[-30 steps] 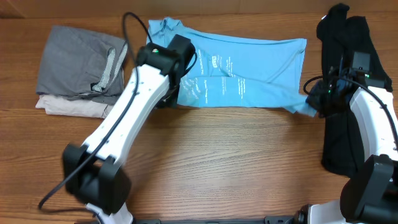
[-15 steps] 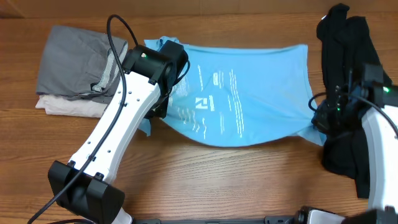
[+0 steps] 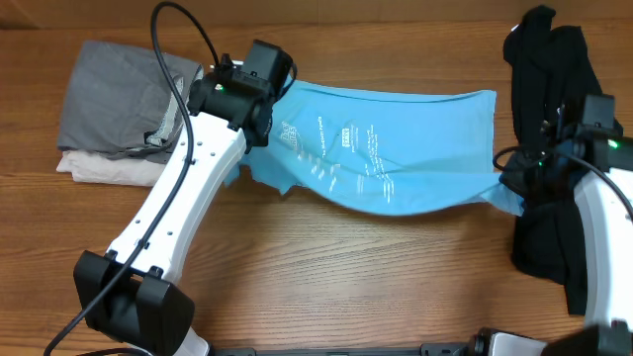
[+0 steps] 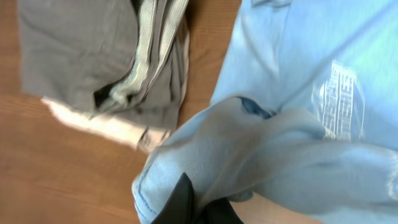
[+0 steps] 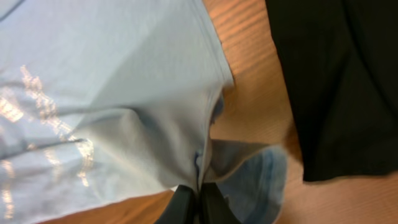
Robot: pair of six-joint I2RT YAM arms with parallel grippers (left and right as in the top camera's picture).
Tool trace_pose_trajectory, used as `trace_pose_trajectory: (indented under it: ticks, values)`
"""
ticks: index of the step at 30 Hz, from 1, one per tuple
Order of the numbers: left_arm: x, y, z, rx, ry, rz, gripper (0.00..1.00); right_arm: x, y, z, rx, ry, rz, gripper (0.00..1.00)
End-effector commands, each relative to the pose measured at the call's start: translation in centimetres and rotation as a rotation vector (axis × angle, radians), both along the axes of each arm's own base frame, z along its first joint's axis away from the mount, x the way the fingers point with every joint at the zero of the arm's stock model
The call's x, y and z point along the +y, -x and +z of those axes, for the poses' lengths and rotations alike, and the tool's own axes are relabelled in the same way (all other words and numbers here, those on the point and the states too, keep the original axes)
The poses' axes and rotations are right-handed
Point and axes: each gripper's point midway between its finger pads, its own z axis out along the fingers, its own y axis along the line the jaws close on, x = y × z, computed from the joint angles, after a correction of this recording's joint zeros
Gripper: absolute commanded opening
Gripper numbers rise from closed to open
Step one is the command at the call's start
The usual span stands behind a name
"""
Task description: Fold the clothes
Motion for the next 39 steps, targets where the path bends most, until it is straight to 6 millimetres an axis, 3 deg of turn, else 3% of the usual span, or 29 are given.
trace_pose_trajectory:
  ticks: [1,9,12,14,16,23,27,34,39]
  values:
    - [0.6,-1.1,-2.9,0.008,-0.012,-0.024,0.04,-0.9,-1.9,-2.7,0.029,0.011,-0.003,0.04]
    - [-0.5,-5.4,-8.7,-0.023,-0.034,-0.075,0.04,-1.9,-6.2,-8.0,0.031,0.011,-0.003,0.04]
    - [-1.1,-7.2,-10.3,-0.053,-0.032,-0.084,0.17,-2.2,-7.4,-9.5,0.019,0.013,-0.004,0.04]
    - [-1.3,-8.2,-11.2,-0.076,-0.023,-0.082,0.48,-2.3,-7.9,-9.8,0.006,0.016,-0.004,0.04]
    - [-1.4,-8.7,-11.4,-0.092,-0.016,-0.079,1.00,-2.4,-8.4,-9.8,-0.011,0.021,-0.004,0.08]
    - [-2.8,-6.2,-7.7,-0.008,0.104,-0.107,1.00,-3.1,-8.5,-9.7,-0.020,0.023,-0.019,0.18]
    - [-3.8,-3.6,-7.8,0.084,0.187,-0.121,1.00,-3.0,-8.3,-9.7,-0.012,0.021,-0.019,0.19]
    - [-3.4,-0.9,-12.5,0.191,0.184,-0.137,0.84,-2.9,-8.1,-9.8,-0.002,0.018,-0.019,0.19]
    - [-3.5,0.1,-16.4,0.208,0.197,-0.206,0.88,-2.9,-8.0,-9.8,-0.001,0.018,-0.019,0.19]
